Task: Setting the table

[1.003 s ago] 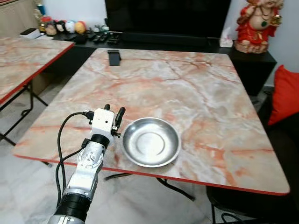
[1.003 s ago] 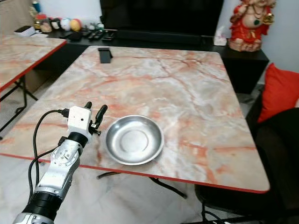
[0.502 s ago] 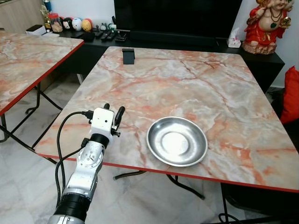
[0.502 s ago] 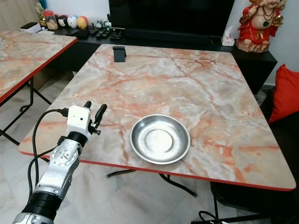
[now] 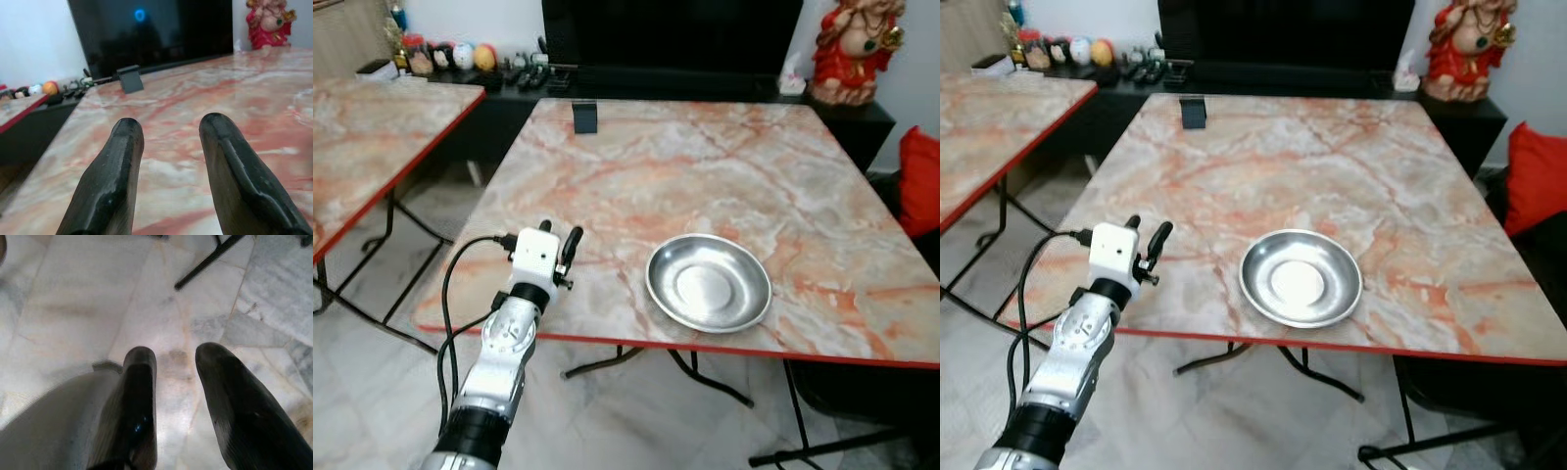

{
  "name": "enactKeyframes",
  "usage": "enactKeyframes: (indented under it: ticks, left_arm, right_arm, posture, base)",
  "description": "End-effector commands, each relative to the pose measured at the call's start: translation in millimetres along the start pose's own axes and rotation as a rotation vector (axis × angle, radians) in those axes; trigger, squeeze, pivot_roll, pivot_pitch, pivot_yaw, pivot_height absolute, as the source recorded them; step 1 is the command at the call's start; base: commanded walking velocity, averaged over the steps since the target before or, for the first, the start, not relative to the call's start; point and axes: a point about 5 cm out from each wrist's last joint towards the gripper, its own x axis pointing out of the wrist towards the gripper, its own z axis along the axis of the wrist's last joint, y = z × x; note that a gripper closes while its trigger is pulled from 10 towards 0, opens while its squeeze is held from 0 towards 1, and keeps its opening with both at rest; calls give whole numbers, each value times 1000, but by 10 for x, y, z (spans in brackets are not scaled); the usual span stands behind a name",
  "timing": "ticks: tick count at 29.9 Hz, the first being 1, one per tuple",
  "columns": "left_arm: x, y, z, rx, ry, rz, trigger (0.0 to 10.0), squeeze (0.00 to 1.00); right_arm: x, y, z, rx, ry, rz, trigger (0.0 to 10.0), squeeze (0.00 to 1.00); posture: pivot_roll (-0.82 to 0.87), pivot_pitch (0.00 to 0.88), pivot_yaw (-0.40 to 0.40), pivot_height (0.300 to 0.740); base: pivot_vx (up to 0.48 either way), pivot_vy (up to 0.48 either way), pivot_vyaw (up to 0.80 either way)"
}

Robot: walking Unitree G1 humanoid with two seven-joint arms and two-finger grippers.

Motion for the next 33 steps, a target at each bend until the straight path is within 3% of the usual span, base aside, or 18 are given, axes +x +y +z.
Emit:
enactKeyframes:
  ticks: [1,29,33]
  left_arm:
    - [-19,68,-7,10,8,12,10000,0]
    - [8,69,11,0,9,7,10000,0]
    - [10,71,9,0,10,5,10000,0]
  right_arm:
    - [17,42,44,1,-12,12,10000,0]
    - [23,54,57,-32,-9,11,10000,0]
    - [24,58,54,-19,-7,8,10000,0]
  posture:
    - [56,0,-10,715]
    - [44,0,2,715]
    - [44,0,3,715]
  base:
    - [0,330,0]
    - [0,338,0]
    - [0,342,-781]
